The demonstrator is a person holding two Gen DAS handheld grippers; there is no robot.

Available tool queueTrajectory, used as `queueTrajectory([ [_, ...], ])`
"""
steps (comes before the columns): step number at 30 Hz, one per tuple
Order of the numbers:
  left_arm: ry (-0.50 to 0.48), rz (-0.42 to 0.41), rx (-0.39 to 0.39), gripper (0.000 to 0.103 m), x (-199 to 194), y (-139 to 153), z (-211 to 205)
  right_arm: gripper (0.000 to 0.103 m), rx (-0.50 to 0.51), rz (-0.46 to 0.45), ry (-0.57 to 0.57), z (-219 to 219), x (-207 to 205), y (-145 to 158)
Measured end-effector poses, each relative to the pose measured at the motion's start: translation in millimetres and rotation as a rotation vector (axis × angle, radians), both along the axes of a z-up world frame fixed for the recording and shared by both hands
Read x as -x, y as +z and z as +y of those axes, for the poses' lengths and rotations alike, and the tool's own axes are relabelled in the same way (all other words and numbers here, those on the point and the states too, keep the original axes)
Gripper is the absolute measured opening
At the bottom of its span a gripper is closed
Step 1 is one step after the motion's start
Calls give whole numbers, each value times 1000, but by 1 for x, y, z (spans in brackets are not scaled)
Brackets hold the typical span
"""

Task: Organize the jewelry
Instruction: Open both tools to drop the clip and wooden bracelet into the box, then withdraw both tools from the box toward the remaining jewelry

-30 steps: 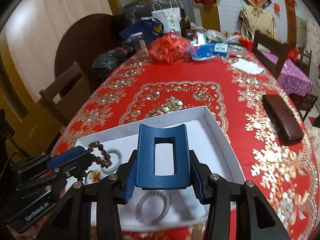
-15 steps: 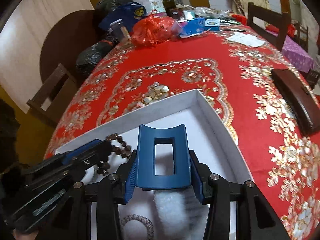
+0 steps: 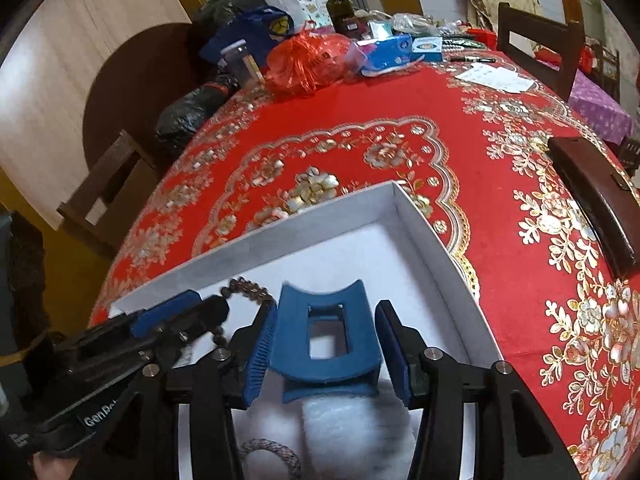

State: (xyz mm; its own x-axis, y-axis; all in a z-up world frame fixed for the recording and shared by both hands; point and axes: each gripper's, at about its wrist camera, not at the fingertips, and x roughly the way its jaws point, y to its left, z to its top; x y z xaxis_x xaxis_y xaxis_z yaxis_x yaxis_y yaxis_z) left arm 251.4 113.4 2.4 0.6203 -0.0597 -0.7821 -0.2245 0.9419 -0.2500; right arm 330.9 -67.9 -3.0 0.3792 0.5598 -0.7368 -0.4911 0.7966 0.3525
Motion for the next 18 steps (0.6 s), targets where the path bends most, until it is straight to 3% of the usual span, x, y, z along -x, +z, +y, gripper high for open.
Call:
queueTrajectory([
  [11, 25, -24, -21, 39, 44, 22, 1, 50, -45, -54, -52, -34, 17, 33],
  [18, -45, -90, -9, 47, 100, 45, -24, 50, -34, -86, -127, -78, 57, 56],
])
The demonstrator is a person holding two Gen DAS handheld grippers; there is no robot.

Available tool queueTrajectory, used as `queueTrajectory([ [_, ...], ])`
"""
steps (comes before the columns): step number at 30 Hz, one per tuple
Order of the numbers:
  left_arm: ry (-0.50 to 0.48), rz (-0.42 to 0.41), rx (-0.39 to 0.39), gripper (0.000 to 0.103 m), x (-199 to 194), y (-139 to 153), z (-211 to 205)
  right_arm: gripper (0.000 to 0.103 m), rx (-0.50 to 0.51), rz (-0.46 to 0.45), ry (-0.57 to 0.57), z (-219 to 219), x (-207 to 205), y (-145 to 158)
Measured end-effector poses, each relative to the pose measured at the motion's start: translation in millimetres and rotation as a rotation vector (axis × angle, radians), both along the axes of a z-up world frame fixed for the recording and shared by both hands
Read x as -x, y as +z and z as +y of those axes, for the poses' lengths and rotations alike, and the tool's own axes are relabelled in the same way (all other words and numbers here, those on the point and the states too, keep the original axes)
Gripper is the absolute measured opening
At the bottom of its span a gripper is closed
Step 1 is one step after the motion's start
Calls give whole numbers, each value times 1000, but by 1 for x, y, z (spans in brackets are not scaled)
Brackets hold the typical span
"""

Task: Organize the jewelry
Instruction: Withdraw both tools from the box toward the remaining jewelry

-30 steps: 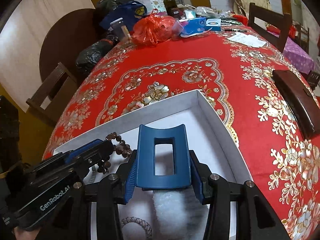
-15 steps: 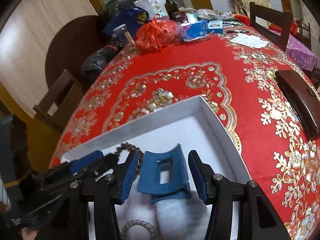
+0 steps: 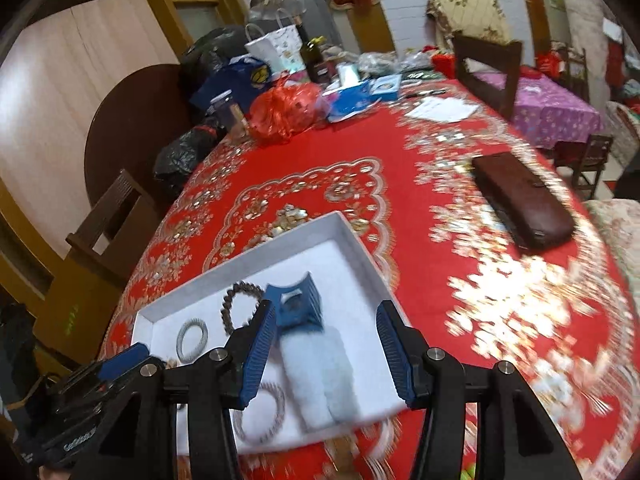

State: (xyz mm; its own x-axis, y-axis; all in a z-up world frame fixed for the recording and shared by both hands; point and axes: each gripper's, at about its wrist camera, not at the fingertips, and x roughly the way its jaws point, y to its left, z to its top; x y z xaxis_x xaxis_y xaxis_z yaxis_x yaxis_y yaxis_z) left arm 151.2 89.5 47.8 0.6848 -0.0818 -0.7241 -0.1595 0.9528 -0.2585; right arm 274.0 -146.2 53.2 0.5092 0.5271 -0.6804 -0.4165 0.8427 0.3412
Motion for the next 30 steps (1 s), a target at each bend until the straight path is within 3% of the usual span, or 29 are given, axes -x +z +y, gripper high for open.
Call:
queueTrajectory([
  [2, -41, -17, -3, 47, 16, 4, -12, 53, -16, -21, -11, -18, 21, 4],
  [5, -99, -41, -35, 48, 42, 5, -33, 66, -3, -35, -34, -42, 48, -2],
  [9, -152, -50, -61, 49, 72, -11, -52, 66, 31, 14, -95, -75, 77, -21],
  [16, -138, -17, -63, 49, 100, -50, -56, 66, 84, 28, -129, -115, 130, -48],
  [22, -117, 2, -48, 49, 106, -71, -46, 66, 108, 48, -47, -109, 165, -73],
  [25, -133, -13, -44, 49, 111, -75, -48, 66, 156, 43, 21, -90, 173, -82],
  [27, -141, -22, -41, 55, 111, -73, -49, 66, 178, 35, 67, -79, 174, -86],
  [30, -137, -2, -17, 55, 108, -76, -45, 66, 206, 6, 77, -72, 170, -88],
])
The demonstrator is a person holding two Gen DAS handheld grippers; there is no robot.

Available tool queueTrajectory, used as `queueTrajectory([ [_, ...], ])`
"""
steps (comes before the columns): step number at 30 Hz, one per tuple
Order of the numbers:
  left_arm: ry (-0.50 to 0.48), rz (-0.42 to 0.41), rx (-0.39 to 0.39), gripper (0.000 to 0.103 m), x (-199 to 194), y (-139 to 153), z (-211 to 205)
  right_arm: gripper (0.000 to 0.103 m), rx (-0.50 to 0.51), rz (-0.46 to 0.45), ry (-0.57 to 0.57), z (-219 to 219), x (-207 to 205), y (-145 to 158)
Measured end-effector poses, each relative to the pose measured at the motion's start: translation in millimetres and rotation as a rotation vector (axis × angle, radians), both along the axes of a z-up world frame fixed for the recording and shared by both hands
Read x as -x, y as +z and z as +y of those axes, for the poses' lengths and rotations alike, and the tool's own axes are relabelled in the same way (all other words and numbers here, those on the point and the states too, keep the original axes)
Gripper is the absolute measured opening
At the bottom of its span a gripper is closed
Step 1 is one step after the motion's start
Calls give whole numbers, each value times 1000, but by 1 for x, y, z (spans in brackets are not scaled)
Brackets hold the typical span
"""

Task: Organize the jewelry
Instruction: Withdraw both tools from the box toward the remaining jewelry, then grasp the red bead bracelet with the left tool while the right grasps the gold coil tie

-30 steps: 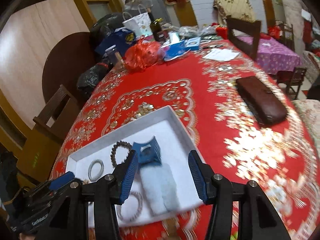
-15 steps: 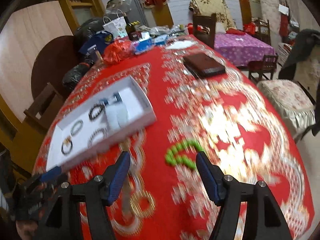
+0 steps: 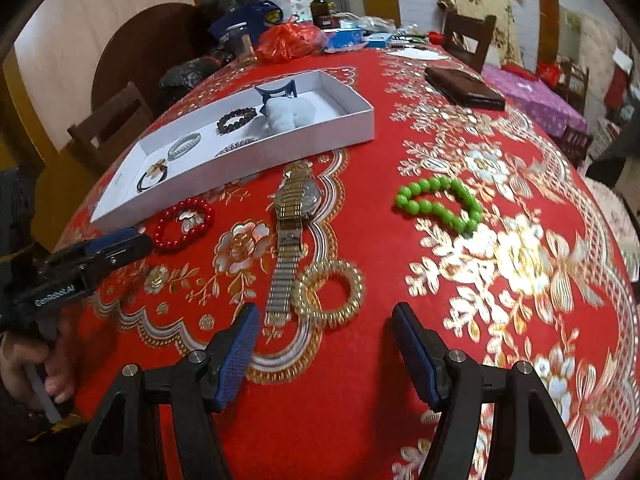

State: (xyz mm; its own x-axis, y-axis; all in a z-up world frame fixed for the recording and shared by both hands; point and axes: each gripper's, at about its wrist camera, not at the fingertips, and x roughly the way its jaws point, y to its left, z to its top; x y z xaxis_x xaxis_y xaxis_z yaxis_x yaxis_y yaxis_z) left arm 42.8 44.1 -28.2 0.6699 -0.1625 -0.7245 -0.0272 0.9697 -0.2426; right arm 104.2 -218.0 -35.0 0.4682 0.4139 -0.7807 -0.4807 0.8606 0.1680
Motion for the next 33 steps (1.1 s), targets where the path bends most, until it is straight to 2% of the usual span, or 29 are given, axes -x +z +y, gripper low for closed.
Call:
queueTrajectory([
  [5, 3, -1, -1, 57, 1, 0, -1, 62, -3, -29, -5, 2, -8, -2],
  [10, -4, 1, -6, 60, 1, 0, -2, 57, 75, -92, 15, 8, -4, -3],
  [15, -8, 2, -7, 61, 0, 0, -3, 41, 50, -80, -27, -4, -8, -3],
  [18, -7, 2, -7, 62, 0, 0, -3, 40, 36, -75, -33, -6, -9, -2],
  [22, -10, 3, -9, 64, -1, 0, -3, 41, 68, -94, -21, 0, -8, -2],
  [25, -14, 9, -17, 69, -5, 0, -6, 41, 85, -104, -21, 4, -9, -2],
  [28, 12, 21, 11, 76, -13, 0, -7, 41, 87, -106, -23, 3, -9, -3],
  [33, 26, 39, -40, 76, -26, 0, -17, 41, 85, -110, -27, 2, -9, -3],
])
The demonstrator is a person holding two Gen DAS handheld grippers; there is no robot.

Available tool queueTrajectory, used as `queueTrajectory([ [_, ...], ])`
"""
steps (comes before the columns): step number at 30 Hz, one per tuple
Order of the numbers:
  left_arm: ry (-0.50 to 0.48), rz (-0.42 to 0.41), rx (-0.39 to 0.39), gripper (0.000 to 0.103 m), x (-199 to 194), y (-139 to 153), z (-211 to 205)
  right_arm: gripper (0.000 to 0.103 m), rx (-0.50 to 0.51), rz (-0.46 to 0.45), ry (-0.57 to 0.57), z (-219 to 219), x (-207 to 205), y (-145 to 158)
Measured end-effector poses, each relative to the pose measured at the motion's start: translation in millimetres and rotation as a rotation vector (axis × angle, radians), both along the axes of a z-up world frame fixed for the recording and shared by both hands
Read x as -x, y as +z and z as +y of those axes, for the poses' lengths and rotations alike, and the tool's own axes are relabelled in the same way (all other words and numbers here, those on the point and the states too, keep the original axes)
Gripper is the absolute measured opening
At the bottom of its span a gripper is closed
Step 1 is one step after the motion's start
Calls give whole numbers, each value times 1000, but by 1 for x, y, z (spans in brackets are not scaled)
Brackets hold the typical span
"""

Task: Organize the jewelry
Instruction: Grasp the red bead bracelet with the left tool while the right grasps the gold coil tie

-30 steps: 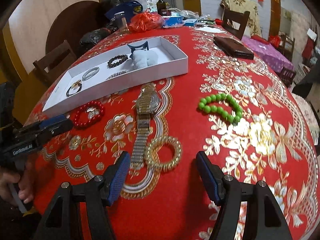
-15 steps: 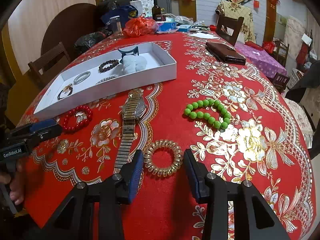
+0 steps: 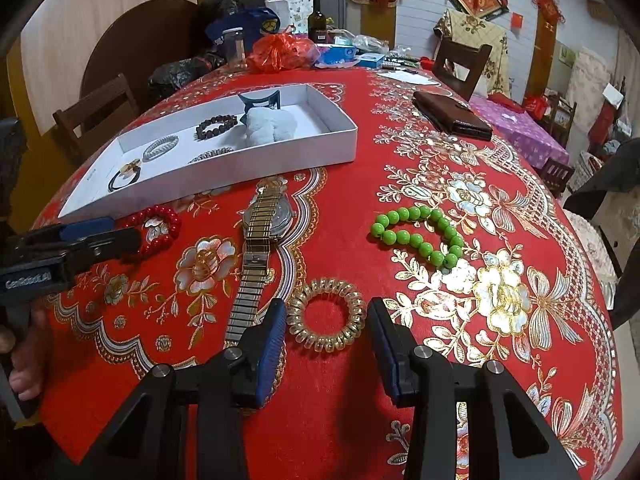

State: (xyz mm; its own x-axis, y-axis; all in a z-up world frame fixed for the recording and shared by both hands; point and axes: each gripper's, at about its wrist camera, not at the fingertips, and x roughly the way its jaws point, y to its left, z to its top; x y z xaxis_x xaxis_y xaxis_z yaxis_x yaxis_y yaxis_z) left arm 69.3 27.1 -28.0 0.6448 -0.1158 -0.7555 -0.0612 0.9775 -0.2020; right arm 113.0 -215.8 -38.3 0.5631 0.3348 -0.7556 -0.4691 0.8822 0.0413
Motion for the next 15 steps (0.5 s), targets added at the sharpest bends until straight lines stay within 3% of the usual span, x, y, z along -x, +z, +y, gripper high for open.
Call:
queueTrajectory([
  [5, 13, 20, -9, 83, -10, 0, -5, 43, 1, -1, -10, 1, 1, 0],
  [11, -74, 55, -123, 96, -19, -5, -28, 46, 4, -4, -6, 5, 1, -1],
  [15, -77, 75, -194, 94, -23, -9, -37, 46, 3, -5, 0, 4, 2, -1],
])
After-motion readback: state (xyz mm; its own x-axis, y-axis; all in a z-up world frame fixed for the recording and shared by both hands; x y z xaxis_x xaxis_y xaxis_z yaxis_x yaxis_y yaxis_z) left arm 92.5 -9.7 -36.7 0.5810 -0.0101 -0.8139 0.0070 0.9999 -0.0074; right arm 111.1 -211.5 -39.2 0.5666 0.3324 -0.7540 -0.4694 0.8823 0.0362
